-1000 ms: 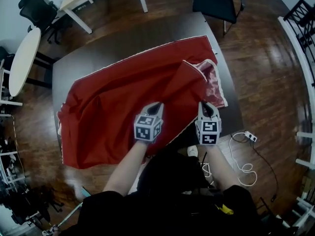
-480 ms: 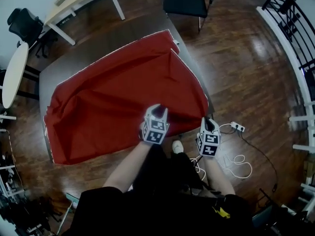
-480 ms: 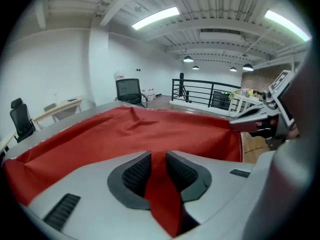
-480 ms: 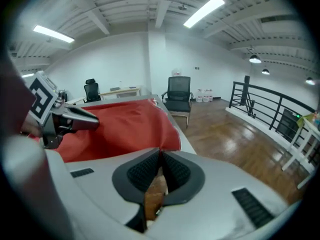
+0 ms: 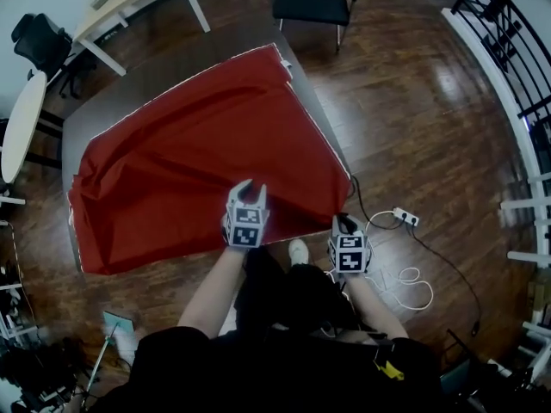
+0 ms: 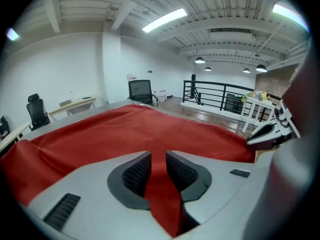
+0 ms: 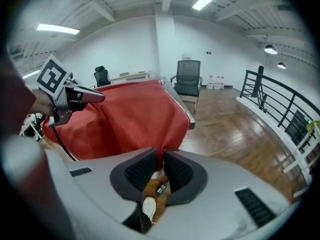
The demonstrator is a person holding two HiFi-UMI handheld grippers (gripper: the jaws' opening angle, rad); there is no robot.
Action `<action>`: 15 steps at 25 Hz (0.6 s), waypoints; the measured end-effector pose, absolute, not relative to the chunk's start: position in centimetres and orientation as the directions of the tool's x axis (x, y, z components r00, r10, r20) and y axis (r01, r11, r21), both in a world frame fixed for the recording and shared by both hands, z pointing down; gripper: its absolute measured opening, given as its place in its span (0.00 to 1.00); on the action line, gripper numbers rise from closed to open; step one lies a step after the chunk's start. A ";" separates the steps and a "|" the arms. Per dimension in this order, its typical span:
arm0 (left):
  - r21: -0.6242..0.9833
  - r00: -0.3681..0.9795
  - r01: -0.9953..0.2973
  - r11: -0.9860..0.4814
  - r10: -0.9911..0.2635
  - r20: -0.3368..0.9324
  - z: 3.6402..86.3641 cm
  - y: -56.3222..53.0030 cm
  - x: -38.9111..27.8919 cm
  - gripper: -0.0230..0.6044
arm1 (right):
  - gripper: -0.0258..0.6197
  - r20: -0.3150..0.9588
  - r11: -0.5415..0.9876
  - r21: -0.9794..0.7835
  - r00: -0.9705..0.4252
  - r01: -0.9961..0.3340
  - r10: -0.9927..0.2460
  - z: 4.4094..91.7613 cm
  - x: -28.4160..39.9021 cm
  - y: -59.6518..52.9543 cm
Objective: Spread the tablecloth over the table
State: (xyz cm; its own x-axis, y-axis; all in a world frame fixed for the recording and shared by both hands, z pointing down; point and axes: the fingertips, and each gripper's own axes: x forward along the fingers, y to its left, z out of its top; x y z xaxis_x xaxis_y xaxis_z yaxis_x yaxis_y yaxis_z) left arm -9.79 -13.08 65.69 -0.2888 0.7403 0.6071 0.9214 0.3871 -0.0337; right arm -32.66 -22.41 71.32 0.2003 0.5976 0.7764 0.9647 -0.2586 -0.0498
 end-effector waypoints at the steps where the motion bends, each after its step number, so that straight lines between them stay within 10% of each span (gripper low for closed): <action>1: -0.014 -0.282 0.931 0.364 0.744 0.606 65.7 -13.5 -9.6 0.18 | 0.14 0.777 -0.264 -0.047 0.201 0.963 0.596 71.2 -33.0 -22.4; 15: 0.072 -0.113 0.993 0.093 0.925 0.363 54.3 -16.5 -1.2 0.18 | 0.17 0.477 -0.524 0.025 0.450 0.852 0.755 60.4 -24.6 -11.9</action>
State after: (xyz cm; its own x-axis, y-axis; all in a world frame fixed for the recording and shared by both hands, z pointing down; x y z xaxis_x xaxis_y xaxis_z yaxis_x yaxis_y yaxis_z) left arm -1.21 -16.45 54.30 -0.1127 0.9251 0.3625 0.9931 0.0928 0.0720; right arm -24.62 -11.90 60.43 0.4501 0.7551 0.4767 0.8516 -0.5236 0.0253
